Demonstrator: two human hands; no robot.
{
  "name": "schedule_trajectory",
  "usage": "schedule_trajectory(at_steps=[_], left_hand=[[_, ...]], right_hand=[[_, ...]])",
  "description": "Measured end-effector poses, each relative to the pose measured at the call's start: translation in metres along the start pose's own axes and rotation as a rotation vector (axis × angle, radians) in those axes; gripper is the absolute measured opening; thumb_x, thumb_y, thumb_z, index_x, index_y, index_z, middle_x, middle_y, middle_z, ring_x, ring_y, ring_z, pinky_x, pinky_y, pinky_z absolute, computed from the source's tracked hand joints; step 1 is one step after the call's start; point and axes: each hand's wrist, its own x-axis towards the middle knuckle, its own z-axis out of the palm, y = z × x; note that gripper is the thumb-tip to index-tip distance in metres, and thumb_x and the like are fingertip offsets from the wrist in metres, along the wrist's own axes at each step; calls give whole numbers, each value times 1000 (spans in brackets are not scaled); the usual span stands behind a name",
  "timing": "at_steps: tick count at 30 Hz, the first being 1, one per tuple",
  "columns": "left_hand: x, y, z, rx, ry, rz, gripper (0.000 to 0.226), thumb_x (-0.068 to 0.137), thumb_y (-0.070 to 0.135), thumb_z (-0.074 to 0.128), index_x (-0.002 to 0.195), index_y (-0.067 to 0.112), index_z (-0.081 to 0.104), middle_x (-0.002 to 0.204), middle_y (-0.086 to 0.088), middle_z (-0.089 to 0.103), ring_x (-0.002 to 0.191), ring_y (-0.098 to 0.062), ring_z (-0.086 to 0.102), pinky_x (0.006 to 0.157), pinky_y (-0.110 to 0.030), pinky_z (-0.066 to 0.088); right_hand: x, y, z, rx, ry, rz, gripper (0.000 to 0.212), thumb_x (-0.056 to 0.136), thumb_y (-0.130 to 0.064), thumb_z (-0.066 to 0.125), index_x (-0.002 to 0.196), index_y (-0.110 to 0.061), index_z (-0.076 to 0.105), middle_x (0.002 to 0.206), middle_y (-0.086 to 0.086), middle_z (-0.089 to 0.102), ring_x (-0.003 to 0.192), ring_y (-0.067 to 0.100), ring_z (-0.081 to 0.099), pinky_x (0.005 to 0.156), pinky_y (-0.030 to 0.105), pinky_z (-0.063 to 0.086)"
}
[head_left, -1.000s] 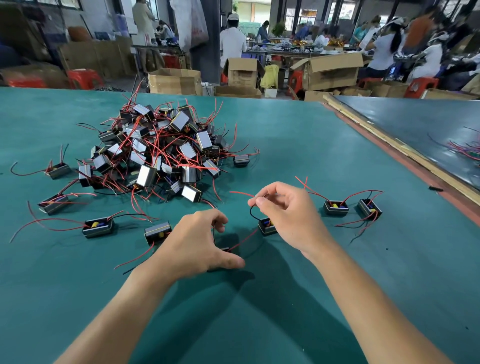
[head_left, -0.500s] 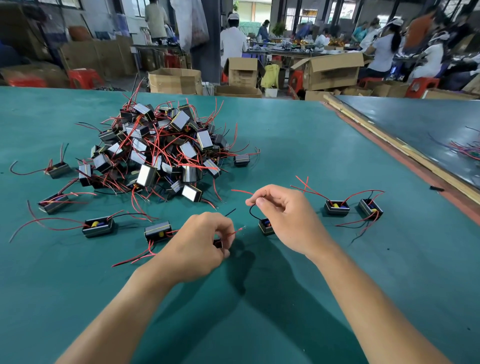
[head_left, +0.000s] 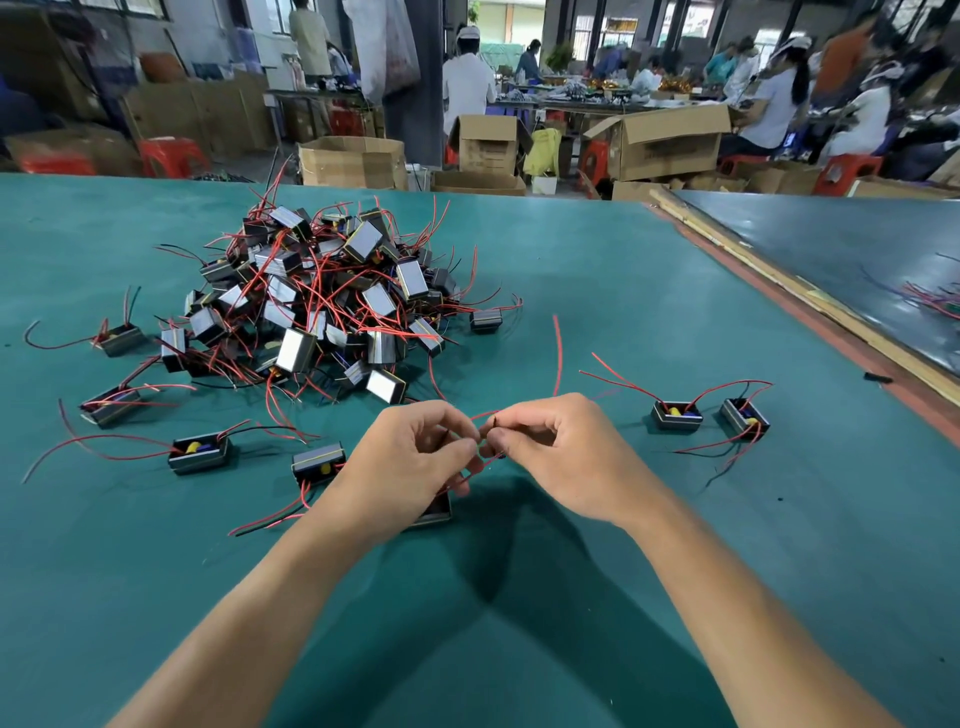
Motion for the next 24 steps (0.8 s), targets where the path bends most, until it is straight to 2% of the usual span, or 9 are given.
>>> schedule_trajectory(at_steps=[5,10,13,15,17,19,22,24], left_hand=[[0,-4,-2,-1,-17,-19,23,85,-3,69,93,10,52,67,-2,67,57,-21,57,64,-38,43],[2,-7,0,2,-22,-38,15,98,2,49,97,16,42,75,-4,74,56,-19,63,71,-40,49],[2,-5,-1,-3,-20,-1,9,100,9,49,102,18,47,74,-6,74,56,-21,65,70,-40,52],[2,-3,0,-24,-28,28,9,101,9,48,98,14,55,71,-7,73,54,-21,63,65,-35,53],[2,-2,1,-9,-18,45,15,100,8,50,91,12,61,70,-5,73,53,-19,62,61,-29,54],[1,-3,1,34,21,71,16,97,8,55,87,14,67,71,-2,72,54,-15,62,60,-30,52],[1,-2,0,44,87,101,19,94,12,61,81,16,73,71,-4,70,53,-13,60,60,-34,53],[1,-1,0,7,112,105,20,94,12,62,78,16,74,64,-5,69,48,-14,57,53,-26,52]], right_hand=[[1,2,1,-7,2,9,14,91,-15,68,80,-18,76,77,-1,75,78,28,68,77,43,54],[2,3,3,-8,3,9,14,92,-17,68,80,-19,77,76,-4,75,76,25,68,77,43,55],[2,3,3,3,-2,16,14,91,-18,68,80,-19,76,76,-7,75,75,19,70,79,44,56],[2,3,3,12,-7,15,13,91,-18,68,81,-19,76,76,-6,75,75,20,71,80,45,56],[3,4,3,17,-7,16,12,91,-18,68,81,-18,76,73,-7,74,70,18,68,76,43,57],[3,4,4,22,0,13,13,90,-20,69,79,-19,75,67,-8,70,63,11,59,70,40,54],[2,4,5,52,27,12,10,86,-24,69,76,-22,72,68,2,70,61,23,60,70,48,56],[2,4,7,83,41,16,7,84,-24,69,77,-23,70,69,5,71,64,29,64,71,51,56]])
